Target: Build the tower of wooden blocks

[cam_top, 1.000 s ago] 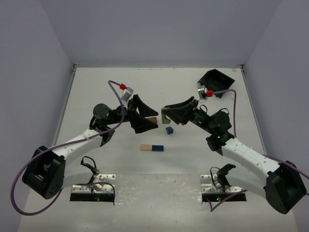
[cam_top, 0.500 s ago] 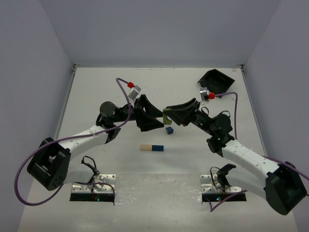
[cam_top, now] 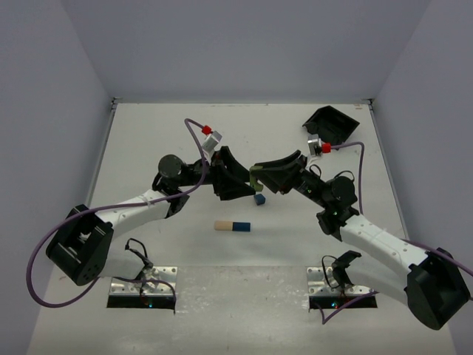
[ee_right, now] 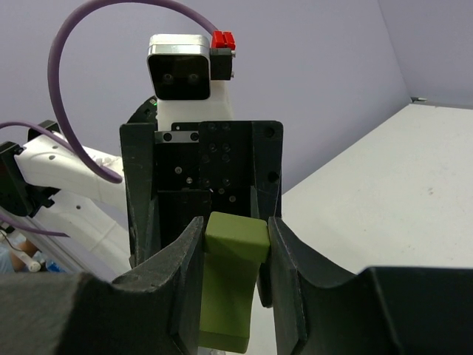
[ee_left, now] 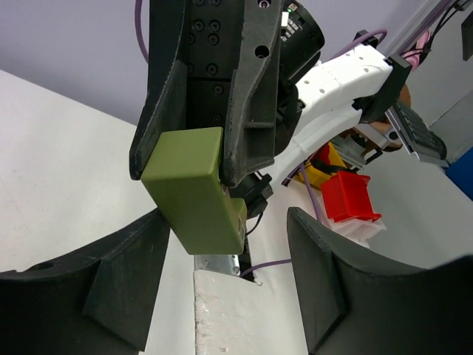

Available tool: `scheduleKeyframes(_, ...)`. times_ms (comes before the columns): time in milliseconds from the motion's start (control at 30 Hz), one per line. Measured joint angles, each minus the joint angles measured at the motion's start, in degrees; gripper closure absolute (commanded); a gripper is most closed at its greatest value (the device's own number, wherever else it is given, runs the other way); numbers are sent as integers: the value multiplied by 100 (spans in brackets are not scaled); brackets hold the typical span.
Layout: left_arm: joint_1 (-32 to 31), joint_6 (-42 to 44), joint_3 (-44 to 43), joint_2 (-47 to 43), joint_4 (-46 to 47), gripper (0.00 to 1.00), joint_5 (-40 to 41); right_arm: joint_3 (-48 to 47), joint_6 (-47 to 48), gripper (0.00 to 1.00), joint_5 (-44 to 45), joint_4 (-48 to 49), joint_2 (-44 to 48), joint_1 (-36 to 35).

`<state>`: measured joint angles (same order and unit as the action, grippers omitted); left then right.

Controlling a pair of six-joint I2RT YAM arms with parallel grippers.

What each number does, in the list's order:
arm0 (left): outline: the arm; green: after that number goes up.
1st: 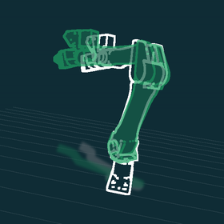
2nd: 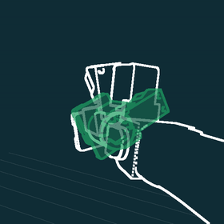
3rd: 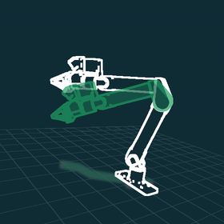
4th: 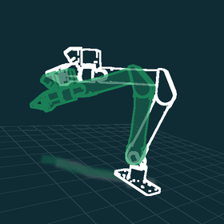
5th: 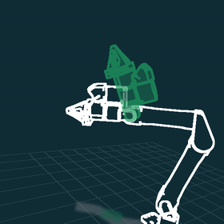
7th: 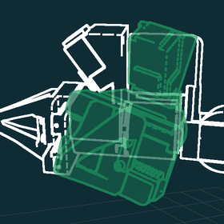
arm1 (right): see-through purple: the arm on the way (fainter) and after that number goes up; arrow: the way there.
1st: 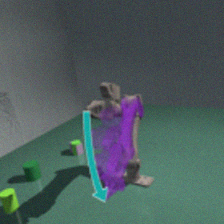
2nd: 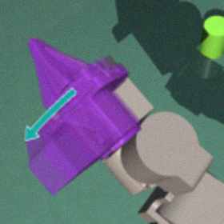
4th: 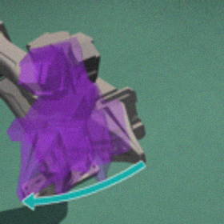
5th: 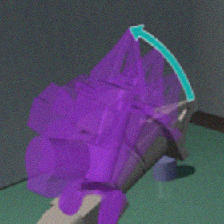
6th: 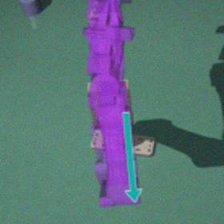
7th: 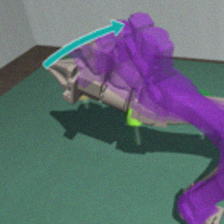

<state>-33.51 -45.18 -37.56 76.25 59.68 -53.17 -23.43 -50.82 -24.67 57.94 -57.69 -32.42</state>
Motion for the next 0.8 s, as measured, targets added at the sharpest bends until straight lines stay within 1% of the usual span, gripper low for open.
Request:
scheduleKeyframes(200,-7,-24,-3,25,25,55,75,129,-41,82,12,90,93,-2)
scheduleKeyframes(233,-7,-24,-5,32,23,59,87,163,-43,82,16,108,119,-3)
scheduleKeyframes(267,-7,-30,-6,47,26,60,93,193,-40,82,21,135,140,-6)
scheduleKeyframes(333,-9,-25,-13,79,21,72,123,235,-44,82,33,186,160,-8)
scheduleKeyframes(400,-11,-39,-26,101,-3,80,151,250,-32,82,45,240,167,-6)
scheduleKeyframes(433,-9,-74,-33,116,2,86,156,253,-12,82,49,266,175,-4)
scheduleKeyframes(467,-9,-99,-46,128,9,97,159,258,-16,82,56,279,177,-4)
scheduleKeyframes(533,-9,-123,-65,141,9,100,154,274,-16,79,73,306,177,-4)
scheduleKeyframes(567,-9,-132,-68,144,9,100,152,280,-16,73,79,317,177,-4)
scheduleKeyframes(600,-9,-141,-70,144,9,100,150,285,-15,56,82,328,177,-4)
scheduleKeyframes(633,-9,-142,-70,144,9,100,147,285,-13,36,85,331,177,-4)
scheduleKeyframes(667,-9,-138,-75,144,6,100,151,287,-8,9,83,331,177,-4)
scheduleKeyframes(700,-9,-117,-99,144,1,100,135,290,45,1,101,310,175,-8)
scheduleKeyframes(733,-15,-66,-152,144,-29,100,116,305,48,1,131,283,170,-4)
scheduleKeyframes(800,-30,267,-437,146,-445,100,113,363,110,1,273,180,177,0)
